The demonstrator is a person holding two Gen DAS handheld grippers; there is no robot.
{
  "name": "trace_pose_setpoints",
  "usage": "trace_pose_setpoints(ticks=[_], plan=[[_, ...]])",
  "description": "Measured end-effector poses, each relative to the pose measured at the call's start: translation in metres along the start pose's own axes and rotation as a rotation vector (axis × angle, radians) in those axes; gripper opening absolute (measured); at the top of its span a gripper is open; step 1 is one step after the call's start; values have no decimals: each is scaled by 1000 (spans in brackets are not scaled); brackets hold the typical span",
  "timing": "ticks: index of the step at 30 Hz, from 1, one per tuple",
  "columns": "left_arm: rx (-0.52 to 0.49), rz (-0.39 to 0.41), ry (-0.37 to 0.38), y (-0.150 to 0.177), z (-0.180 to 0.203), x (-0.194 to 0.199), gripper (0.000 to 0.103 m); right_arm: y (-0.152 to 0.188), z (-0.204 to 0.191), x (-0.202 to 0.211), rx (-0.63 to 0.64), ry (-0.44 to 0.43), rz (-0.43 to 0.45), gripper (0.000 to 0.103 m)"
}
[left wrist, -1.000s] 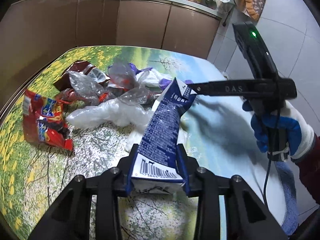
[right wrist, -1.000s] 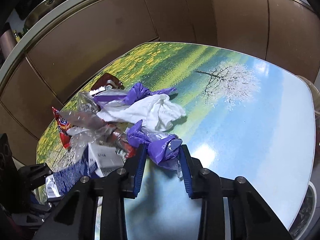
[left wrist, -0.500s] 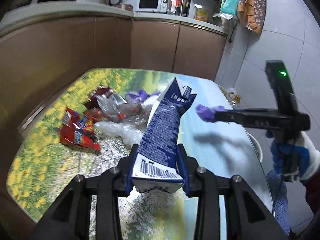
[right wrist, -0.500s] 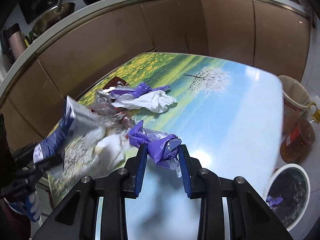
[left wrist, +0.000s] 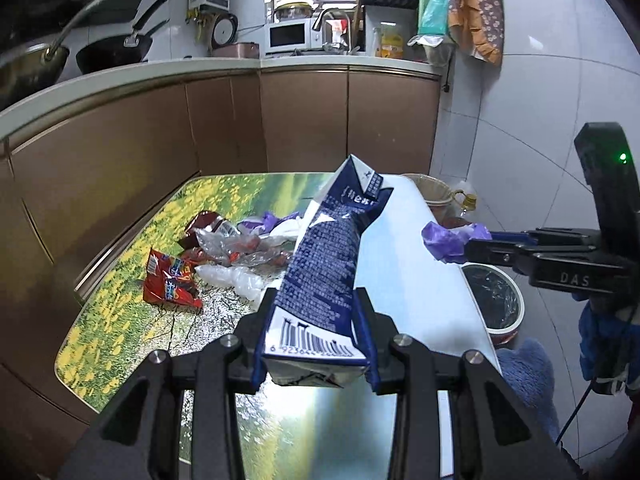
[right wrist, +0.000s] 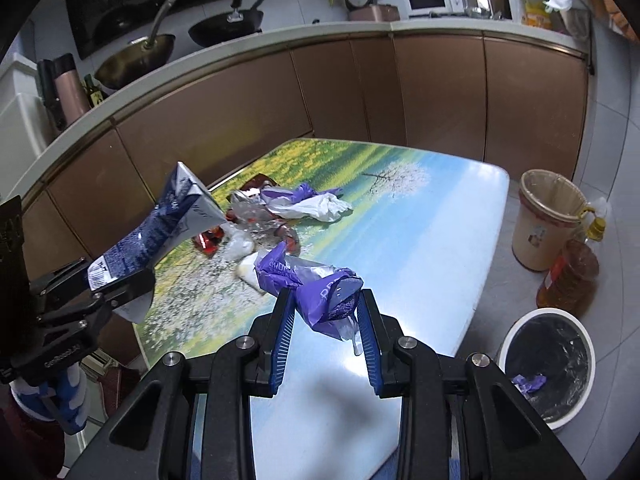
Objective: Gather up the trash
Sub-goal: 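Carry the carton and purple bag over the white bin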
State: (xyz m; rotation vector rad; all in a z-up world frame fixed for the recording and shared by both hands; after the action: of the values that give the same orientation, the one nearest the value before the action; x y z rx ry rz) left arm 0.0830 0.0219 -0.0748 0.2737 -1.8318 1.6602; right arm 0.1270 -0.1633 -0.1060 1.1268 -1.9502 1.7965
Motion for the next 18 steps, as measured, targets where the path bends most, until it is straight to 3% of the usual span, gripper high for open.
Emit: trace_pose_setpoints(ticks=[8,18], plan=[[-44,19,6,-3,34,20,34,14,12,46,-34,13,64,32],[-134,9,51,-15,88,11,34,33,63,83,-133,84,120,32]])
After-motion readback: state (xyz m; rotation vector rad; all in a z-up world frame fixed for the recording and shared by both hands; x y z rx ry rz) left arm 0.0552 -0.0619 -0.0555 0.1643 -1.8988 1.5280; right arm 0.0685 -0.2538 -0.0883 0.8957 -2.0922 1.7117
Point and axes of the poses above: each gripper's, at about its wrist camera, not at the fingertips, and x roughly against the way its jaws point, z to its right, y to its underside, the point moved 5 cm from there along -x, roughly the way its jaws point, and after that the axes turned 2 degrees about y, right-handed, at the moved point
